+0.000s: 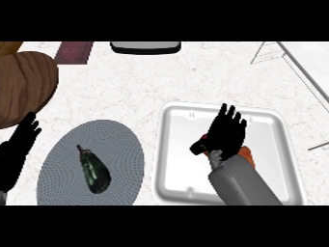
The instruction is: Pick the tomato from the tray and place it in the tiered shelf
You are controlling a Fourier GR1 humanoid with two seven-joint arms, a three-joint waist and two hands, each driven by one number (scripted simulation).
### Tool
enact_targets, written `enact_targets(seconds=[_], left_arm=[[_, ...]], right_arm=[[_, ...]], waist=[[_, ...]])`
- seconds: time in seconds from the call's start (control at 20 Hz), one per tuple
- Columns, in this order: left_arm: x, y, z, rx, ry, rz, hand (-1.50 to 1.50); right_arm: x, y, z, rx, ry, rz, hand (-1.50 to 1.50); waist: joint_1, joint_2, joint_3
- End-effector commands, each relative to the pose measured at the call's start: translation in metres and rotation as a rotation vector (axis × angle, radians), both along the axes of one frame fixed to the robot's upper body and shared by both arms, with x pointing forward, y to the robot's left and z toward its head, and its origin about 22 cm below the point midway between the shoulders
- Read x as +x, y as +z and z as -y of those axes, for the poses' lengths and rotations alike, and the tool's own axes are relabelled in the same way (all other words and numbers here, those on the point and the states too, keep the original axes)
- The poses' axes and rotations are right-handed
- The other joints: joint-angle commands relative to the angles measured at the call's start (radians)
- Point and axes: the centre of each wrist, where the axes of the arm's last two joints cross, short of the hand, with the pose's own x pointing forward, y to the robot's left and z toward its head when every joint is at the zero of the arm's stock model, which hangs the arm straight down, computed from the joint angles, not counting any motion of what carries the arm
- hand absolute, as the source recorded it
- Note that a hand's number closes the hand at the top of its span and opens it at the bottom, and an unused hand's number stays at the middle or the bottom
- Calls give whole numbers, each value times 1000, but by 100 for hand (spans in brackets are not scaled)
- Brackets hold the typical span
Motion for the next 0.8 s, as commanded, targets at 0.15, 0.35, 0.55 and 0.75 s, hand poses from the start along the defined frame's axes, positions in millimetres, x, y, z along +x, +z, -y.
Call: enact_targets(seconds=[0.15, 0.35, 0.55, 0.75], left_arm=[[-2, -2, -7, -5, -8, -6, 0], [2, 9, 4, -8, -14, 21, 0], [1, -12, 5, 11, 13, -16, 0], [-4, -12, -4, 1, -5, 7, 0]], right_arm=[[4, 17, 2, -129, -139, -179, -150], [6, 23, 7, -142, -156, -199, -150], [-5, 12, 16, -146, -144, -190, -150], [-8, 10, 25, -136, -127, -171, -150]], waist=[[-7, 10, 4], [-1, 8, 5], [-11, 12, 5], [-1, 13, 5]])
